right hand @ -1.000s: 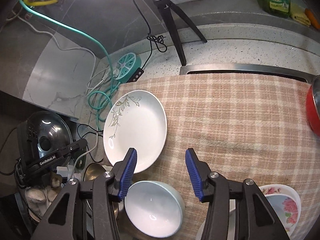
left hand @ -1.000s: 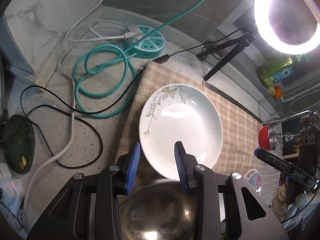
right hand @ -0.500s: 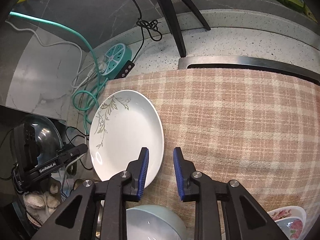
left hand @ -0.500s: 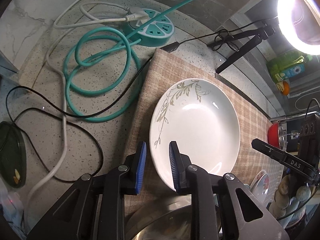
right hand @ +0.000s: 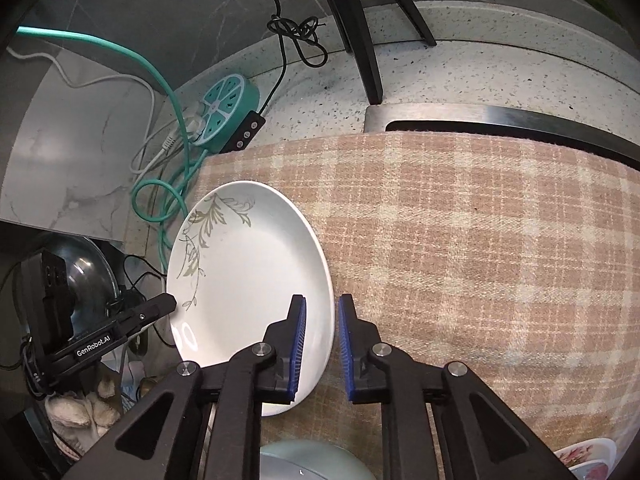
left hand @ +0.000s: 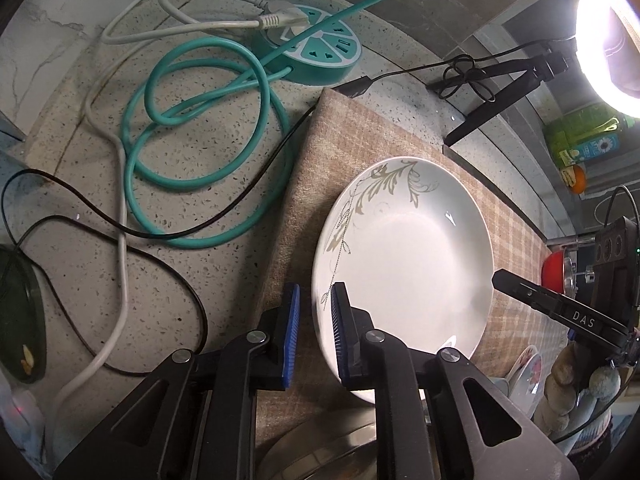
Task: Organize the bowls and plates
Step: 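Close both tools on the leaf-pattern plate rim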
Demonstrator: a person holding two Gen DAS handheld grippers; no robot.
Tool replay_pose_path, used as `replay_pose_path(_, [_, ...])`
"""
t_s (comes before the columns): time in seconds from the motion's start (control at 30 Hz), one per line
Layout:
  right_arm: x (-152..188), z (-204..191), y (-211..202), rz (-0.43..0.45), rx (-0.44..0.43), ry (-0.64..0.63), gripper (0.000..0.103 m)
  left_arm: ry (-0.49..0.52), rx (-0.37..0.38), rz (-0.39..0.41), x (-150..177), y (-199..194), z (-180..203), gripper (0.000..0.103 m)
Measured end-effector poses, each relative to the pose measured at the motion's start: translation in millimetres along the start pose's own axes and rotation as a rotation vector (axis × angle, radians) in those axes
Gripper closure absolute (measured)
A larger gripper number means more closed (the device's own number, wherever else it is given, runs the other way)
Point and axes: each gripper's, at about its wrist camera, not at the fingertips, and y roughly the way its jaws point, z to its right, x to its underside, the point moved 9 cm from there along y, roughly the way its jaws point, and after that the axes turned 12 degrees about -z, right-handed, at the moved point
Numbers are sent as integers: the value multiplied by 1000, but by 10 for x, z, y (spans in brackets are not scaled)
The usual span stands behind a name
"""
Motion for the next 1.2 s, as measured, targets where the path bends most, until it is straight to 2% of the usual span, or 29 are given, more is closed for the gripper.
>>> replay_pose_path(0.6, [-43, 64, 126, -24, -12, 17, 98, 8, -4, 3, -19, 39, 25, 96])
replay_pose_path(1.2, [-47, 53, 137, -17, -8, 18, 98, 2, -30, 18, -48, 45, 29, 97])
